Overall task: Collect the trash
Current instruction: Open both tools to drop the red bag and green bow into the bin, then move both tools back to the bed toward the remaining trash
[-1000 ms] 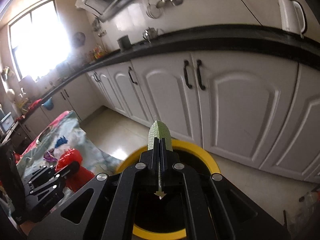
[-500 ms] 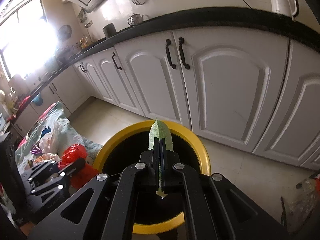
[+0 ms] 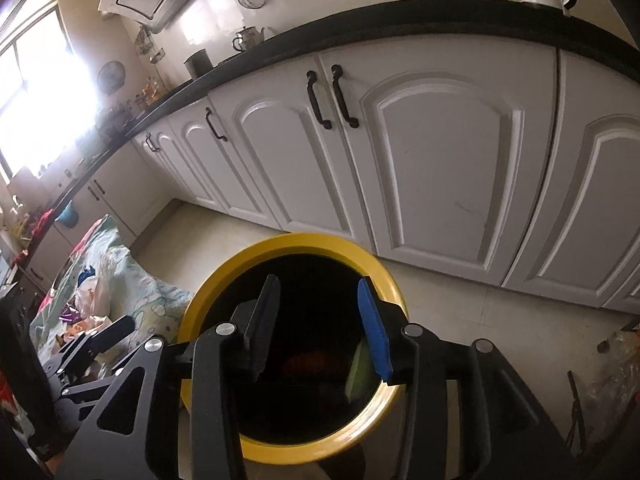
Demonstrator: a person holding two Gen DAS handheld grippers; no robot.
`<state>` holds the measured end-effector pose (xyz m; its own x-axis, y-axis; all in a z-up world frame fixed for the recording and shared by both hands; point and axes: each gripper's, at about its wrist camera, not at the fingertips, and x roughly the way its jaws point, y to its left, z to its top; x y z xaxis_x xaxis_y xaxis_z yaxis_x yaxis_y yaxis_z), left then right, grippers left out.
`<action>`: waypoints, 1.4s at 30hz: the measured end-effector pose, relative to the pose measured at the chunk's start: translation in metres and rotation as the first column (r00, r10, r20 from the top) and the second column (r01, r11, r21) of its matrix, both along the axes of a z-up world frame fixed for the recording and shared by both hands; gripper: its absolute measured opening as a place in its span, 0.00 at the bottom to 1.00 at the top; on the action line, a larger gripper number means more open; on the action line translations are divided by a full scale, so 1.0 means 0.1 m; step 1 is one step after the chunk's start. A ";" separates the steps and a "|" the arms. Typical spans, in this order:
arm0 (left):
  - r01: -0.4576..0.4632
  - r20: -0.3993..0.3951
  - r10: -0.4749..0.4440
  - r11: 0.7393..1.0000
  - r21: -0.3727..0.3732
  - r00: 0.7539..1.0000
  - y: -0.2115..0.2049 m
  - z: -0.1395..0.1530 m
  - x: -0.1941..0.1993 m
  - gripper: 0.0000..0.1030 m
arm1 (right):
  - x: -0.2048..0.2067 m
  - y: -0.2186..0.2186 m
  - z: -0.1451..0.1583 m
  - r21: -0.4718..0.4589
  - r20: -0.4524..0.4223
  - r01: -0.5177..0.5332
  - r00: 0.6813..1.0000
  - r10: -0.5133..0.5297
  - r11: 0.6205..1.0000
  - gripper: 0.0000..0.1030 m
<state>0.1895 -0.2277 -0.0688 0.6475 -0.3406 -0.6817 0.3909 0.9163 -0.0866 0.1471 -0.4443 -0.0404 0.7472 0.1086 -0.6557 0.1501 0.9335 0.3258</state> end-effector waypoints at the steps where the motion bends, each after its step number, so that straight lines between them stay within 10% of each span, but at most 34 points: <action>1: -0.004 0.004 0.004 1.000 -0.009 1.000 0.02 0.03 -0.02 0.73 | -0.02 -0.01 0.02 0.003 0.010 0.008 1.000 -0.008 1.000 0.46; 5: -0.030 0.030 0.032 0.998 -0.052 0.999 0.16 0.17 -0.09 0.89 | -0.07 0.02 0.14 -0.015 0.047 0.019 0.999 -0.018 1.000 0.52; 18: -0.157 0.135 0.171 0.982 -0.105 0.976 0.70 0.59 -0.25 0.89 | -0.31 0.41 0.54 -0.065 0.210 -0.019 0.977 0.032 0.998 0.77; 42: -0.370 0.247 0.394 0.919 -0.138 0.885 1.74 0.90 -0.56 0.90 | -0.32 1.71 0.77 -0.181 0.270 -0.304 0.899 0.344 0.935 0.90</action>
<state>0.1336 -0.0542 0.0209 0.8909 -0.0789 -0.4473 0.0313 0.9931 -0.1129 0.1149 -0.2738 0.0367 0.8454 0.3058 -0.4379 -0.2511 0.9512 0.1794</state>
